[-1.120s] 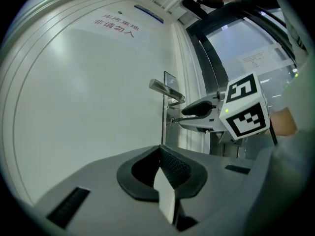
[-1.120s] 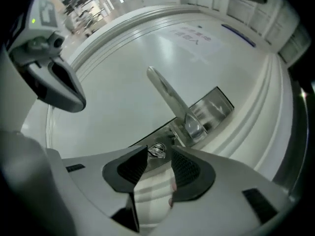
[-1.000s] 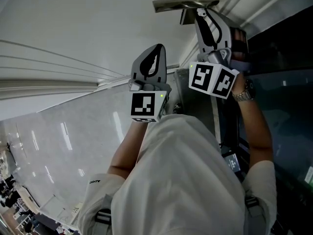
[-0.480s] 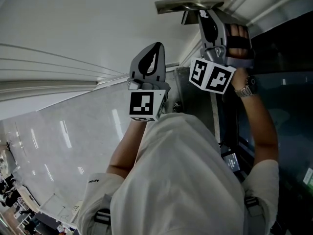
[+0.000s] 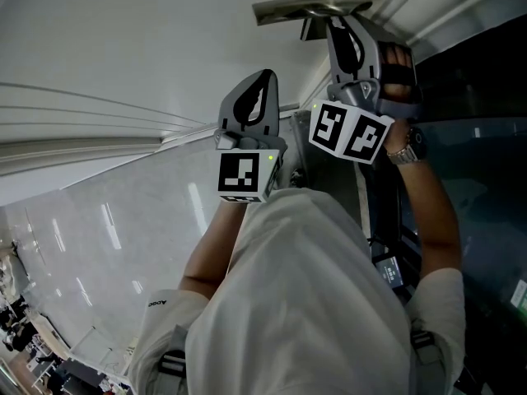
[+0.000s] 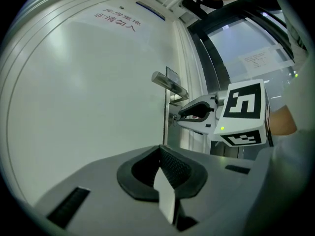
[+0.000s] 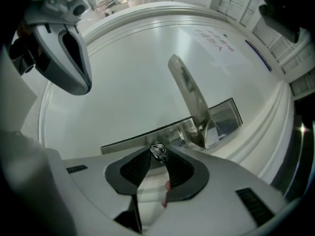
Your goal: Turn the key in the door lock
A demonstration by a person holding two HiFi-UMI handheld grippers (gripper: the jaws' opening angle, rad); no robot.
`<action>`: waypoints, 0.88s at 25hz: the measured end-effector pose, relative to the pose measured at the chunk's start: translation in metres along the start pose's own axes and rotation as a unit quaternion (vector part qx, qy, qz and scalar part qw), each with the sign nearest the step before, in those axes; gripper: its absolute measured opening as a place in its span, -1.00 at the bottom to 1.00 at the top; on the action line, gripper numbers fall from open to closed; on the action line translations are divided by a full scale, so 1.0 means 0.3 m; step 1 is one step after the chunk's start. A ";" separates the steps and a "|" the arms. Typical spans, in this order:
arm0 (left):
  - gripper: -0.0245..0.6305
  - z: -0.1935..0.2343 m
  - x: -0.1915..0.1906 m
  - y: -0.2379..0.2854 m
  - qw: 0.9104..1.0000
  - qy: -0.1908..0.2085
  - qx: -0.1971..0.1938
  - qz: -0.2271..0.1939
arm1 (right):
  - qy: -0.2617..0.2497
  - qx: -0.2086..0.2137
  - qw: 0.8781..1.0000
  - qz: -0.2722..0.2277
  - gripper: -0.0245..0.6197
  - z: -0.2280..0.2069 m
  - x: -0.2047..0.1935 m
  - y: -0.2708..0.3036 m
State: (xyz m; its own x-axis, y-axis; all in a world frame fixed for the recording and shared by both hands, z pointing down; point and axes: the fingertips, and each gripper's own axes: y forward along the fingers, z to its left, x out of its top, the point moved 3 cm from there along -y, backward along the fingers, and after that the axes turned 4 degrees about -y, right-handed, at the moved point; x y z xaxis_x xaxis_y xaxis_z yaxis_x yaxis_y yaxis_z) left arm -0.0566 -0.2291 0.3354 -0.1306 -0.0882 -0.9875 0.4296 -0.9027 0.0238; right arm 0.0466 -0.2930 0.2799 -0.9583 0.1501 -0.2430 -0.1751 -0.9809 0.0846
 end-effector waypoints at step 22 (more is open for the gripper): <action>-0.91 -0.014 -0.007 -0.009 1.000 -0.002 0.008 -0.001 | 0.347 0.044 0.937 -0.017 -0.64 -0.046 -0.017 0.009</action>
State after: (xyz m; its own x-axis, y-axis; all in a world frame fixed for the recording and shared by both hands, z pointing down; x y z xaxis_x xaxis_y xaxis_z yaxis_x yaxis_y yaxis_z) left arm -0.0537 -0.2248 0.3367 -0.1345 -0.0876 -0.9870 0.4159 -0.9091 0.0240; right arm 0.0541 -0.2981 0.2680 -0.5792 0.0351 -0.8144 -0.2504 -0.9584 0.1368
